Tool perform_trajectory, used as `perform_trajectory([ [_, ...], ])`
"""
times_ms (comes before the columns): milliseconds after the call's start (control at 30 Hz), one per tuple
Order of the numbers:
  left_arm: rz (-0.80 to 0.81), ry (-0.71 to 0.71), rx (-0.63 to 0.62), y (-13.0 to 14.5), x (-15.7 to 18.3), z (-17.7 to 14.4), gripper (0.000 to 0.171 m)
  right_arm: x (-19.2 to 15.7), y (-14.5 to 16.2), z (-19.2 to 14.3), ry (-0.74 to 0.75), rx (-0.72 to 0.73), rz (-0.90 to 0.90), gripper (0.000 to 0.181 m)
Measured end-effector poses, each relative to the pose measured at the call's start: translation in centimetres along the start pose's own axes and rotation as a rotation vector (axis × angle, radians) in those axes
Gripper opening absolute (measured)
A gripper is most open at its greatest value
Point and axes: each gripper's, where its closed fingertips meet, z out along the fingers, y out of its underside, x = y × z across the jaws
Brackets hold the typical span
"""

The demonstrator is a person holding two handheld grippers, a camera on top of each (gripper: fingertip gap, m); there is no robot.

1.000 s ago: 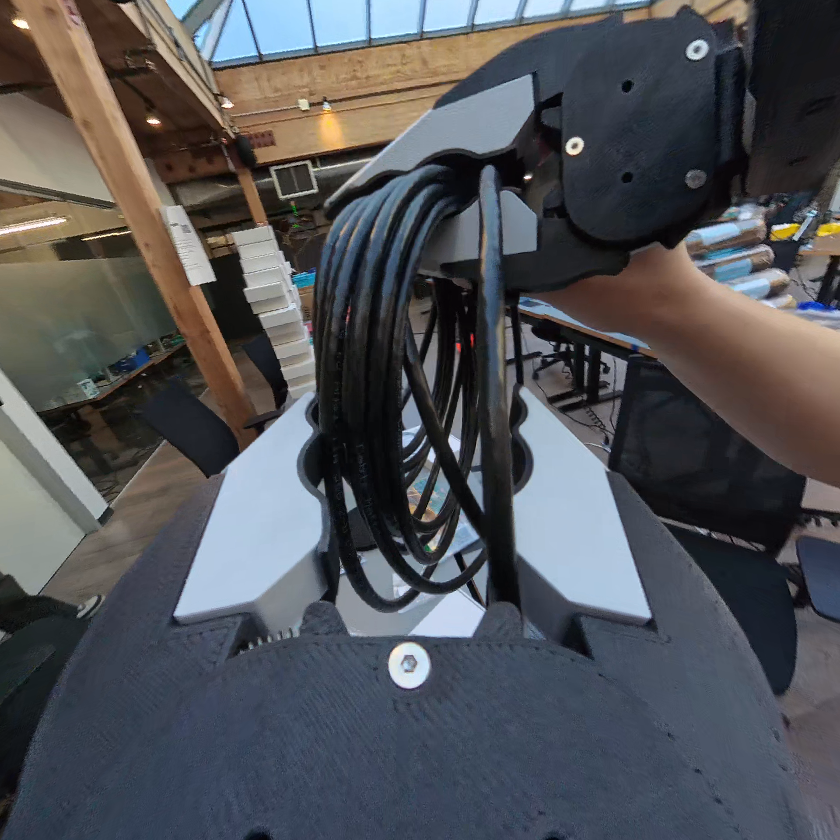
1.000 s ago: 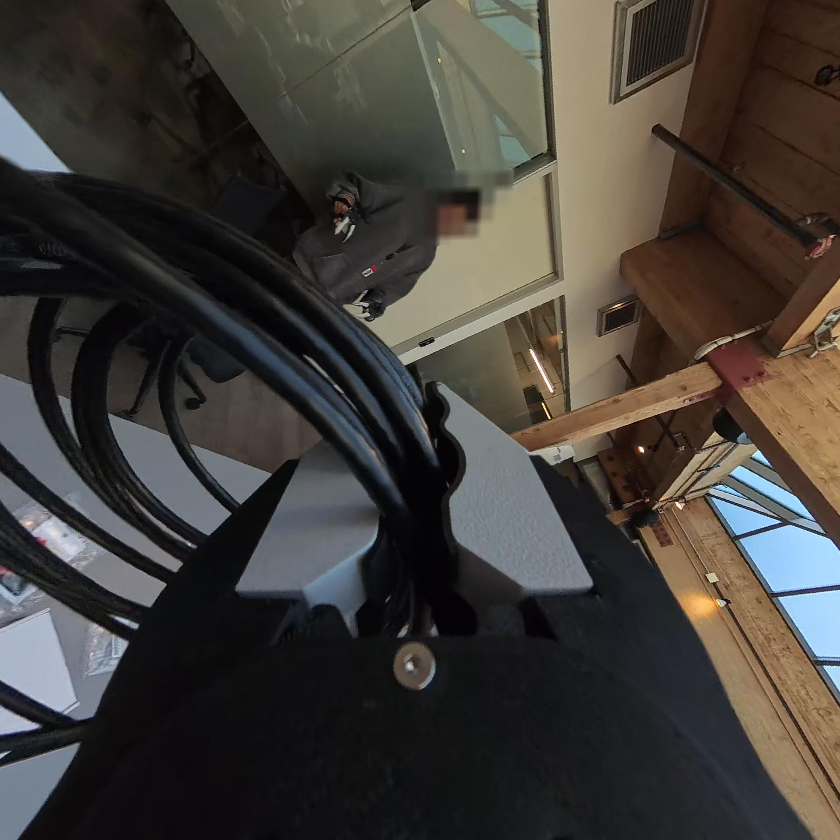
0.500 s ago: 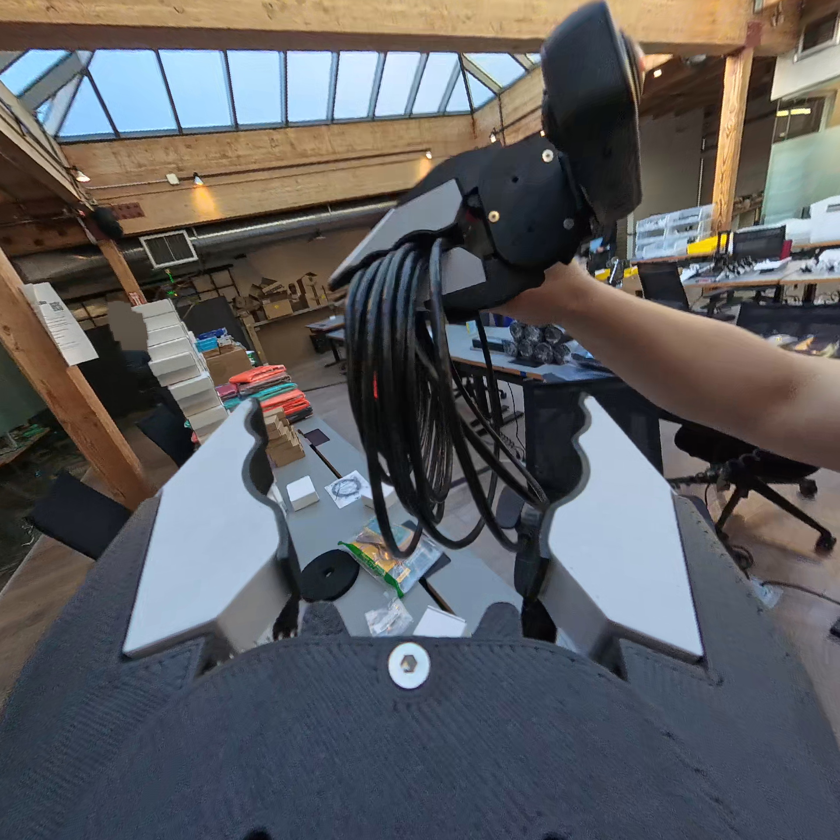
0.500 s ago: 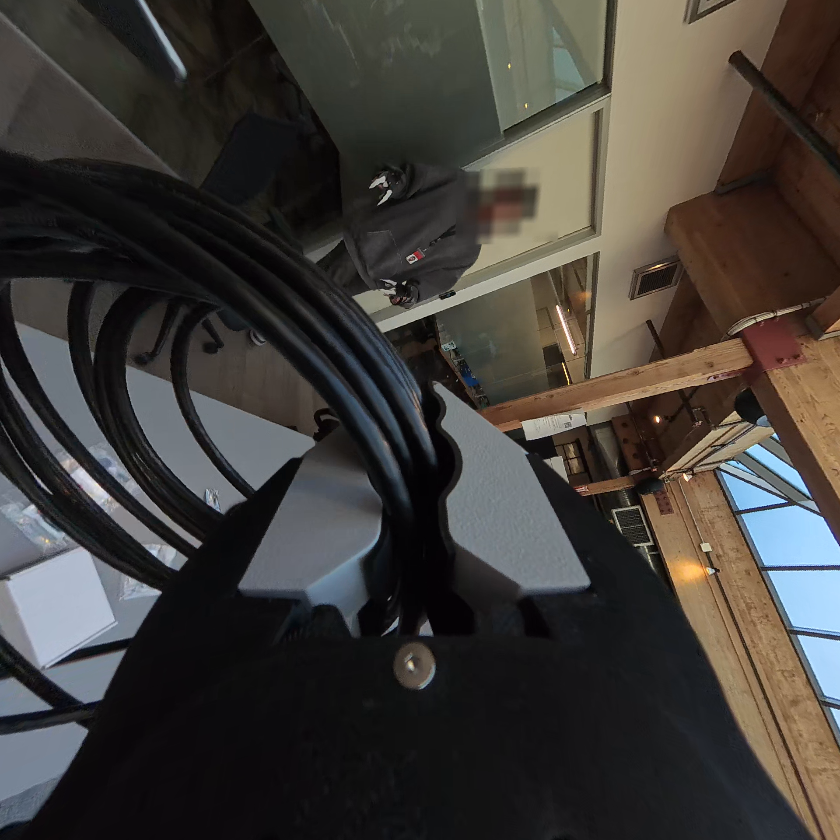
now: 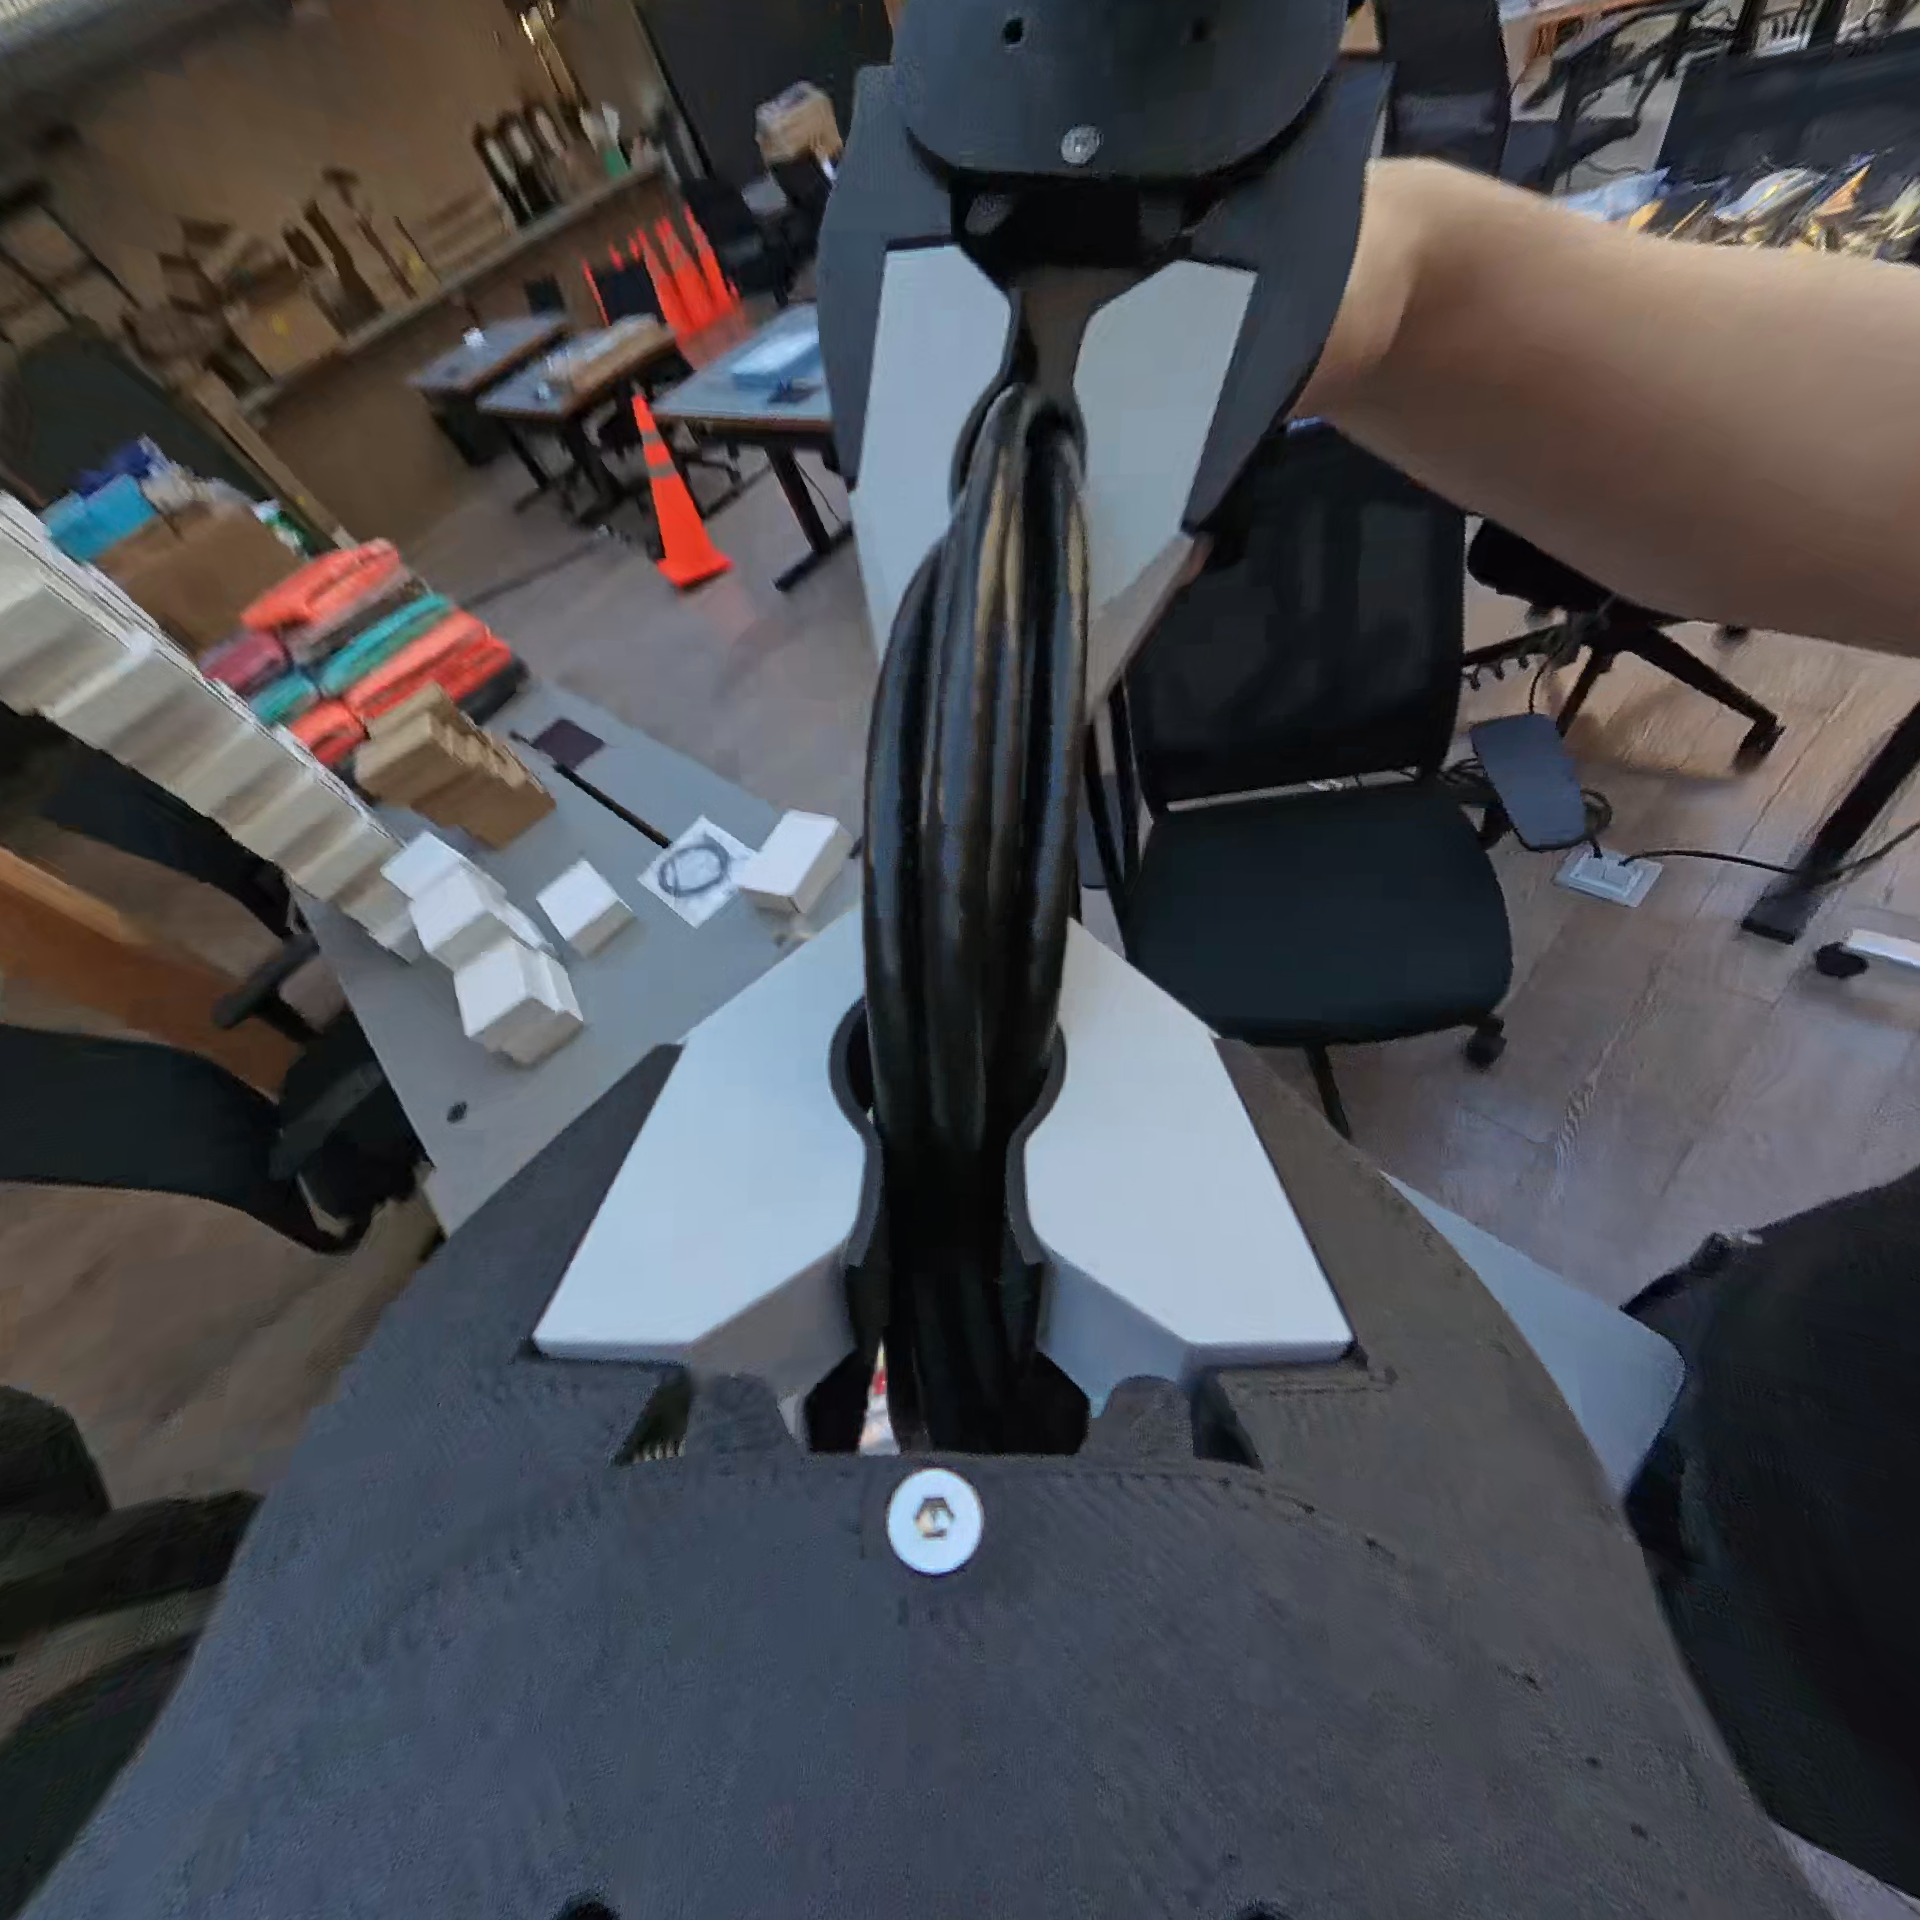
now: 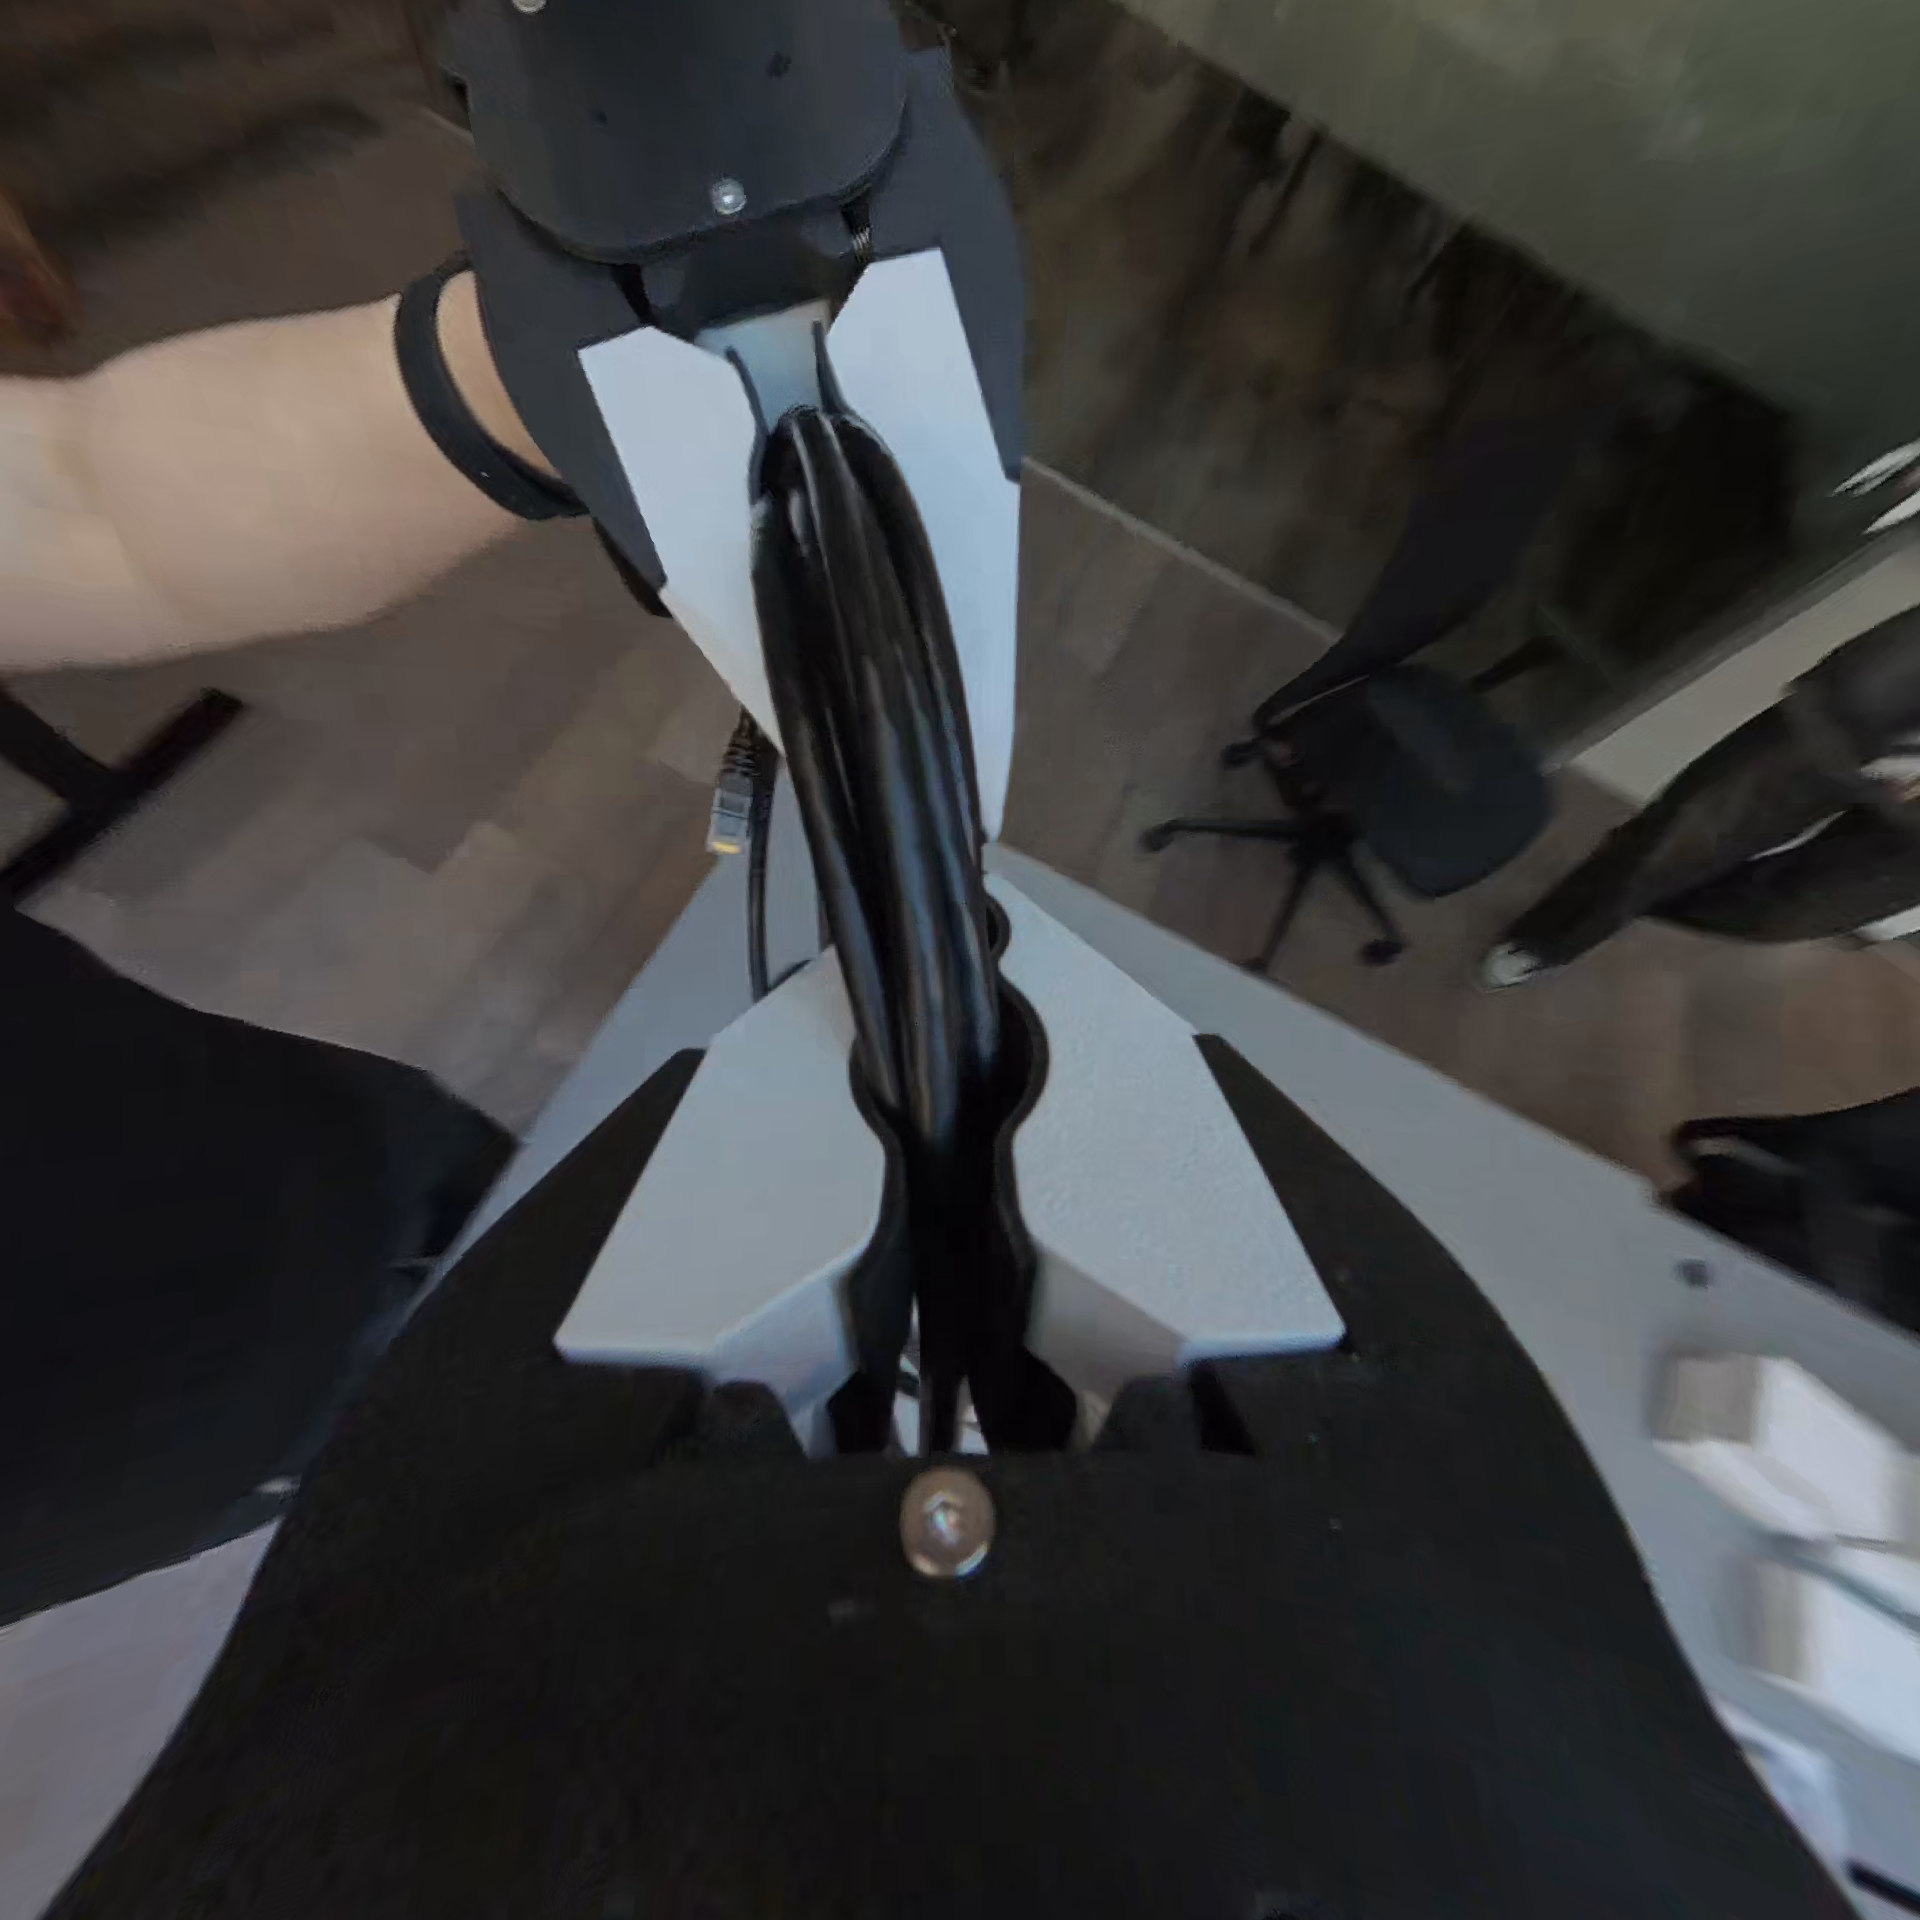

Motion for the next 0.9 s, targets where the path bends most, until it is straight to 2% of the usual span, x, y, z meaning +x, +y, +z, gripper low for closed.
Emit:
perform_trajectory([
  [100,-0.222,0.159,-0.096,5.5,0.4,3.9,0.011,-0.4,6.5,2.8,-0.135,-0.032,0.334,0.002],
  [200,-0.423,0.353,-0.164,14.2,4.1,7.9,0.011,-3.3,15.2,7.7,-0.258,-0.029,0.625,0.002],
  [300,-0.584,0.519,-0.283,26.7,9.0,12.4,0.011,-7.2,26.4,15.1,-0.361,-0.045,0.891,0.001],
  [400,-0.831,0.691,-0.438,40.2,13.9,15.9,0.010,-11.0,36.9,23.6,-0.482,-0.046,1.227,0.001],
  [467,-0.993,0.790,-0.511,47.7,16.4,17.2,0.010,-12.8,42.2,28.8,-0.522,-0.047,1.399,0.001],
  [533,-1.062,0.826,-0.554,53.6,17.8,18.0,0.010,-13.9,46.3,33.1,-0.484,-0.069,1.479,0.002],
  [633,-1.033,0.811,-0.585,59.8,18.2,18.6,0.012,-14.1,50.3,37.8,-0.372,-0.106,1.468,0.003],
  [733,-0.981,0.783,-0.639,63.4,17.8,18.7,0.009,-13.4,53.0,40.3,-0.266,-0.169,1.448,0.008],
  [833,-0.972,0.712,-0.689,65.7,16.9,18.8,0.009,-11.7,54.8,40.2,-0.091,-0.194,1.405,0.018],
  [900,-1.039,0.692,-0.671,66.0,16.4,18.9,0.008,-10.3,55.7,39.0,0.071,-0.206,1.307,0.030],
])
